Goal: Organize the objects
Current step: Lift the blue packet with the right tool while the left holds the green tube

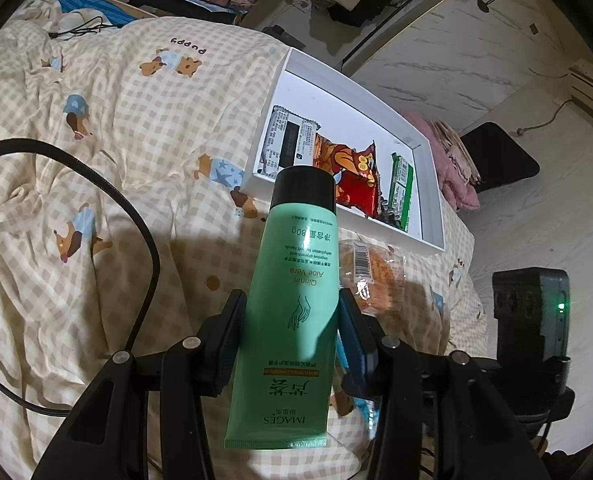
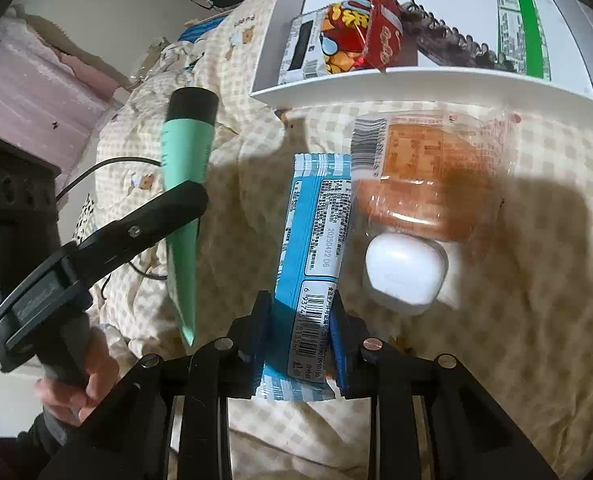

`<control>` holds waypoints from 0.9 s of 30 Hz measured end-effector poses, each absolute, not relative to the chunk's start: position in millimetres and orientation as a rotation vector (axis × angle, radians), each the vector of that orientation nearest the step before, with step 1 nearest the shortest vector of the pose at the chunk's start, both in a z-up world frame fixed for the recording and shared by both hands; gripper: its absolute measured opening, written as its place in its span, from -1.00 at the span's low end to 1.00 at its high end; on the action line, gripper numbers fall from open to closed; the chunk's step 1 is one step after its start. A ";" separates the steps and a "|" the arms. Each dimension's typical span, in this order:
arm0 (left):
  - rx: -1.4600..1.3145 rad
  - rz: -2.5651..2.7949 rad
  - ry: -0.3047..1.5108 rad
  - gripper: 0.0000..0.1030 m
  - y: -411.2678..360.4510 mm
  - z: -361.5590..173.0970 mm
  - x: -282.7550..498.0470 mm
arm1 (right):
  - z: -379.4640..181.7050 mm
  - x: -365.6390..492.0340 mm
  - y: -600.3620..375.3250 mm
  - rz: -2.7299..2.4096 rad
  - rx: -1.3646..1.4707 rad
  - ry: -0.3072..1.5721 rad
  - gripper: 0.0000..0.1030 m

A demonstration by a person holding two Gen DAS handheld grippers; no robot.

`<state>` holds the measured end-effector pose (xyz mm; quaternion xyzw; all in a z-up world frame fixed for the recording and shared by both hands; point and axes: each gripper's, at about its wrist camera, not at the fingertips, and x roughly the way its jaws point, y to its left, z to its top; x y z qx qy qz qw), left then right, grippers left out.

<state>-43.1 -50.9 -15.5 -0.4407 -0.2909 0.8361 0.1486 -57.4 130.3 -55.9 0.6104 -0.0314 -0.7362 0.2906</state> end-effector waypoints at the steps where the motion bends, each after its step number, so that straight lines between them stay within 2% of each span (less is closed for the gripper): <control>1: -1.268 2.404 -0.835 -0.05 -50.7 -15.8 -43.3 | -55.6 -57.0 127.3 -1.958 1.627 -0.087 -0.45; 19: -1.259 2.408 -0.854 -0.05 -53.1 -16.9 -43.6 | -40.4 -57.2 127.6 -1.960 1.534 -0.083 -0.45; 27: -1.250 2.400 -0.877 -0.05 -56.0 -16.6 -43.4 | -20.4 -52.0 167.3 -1.975 1.556 -0.144 -0.45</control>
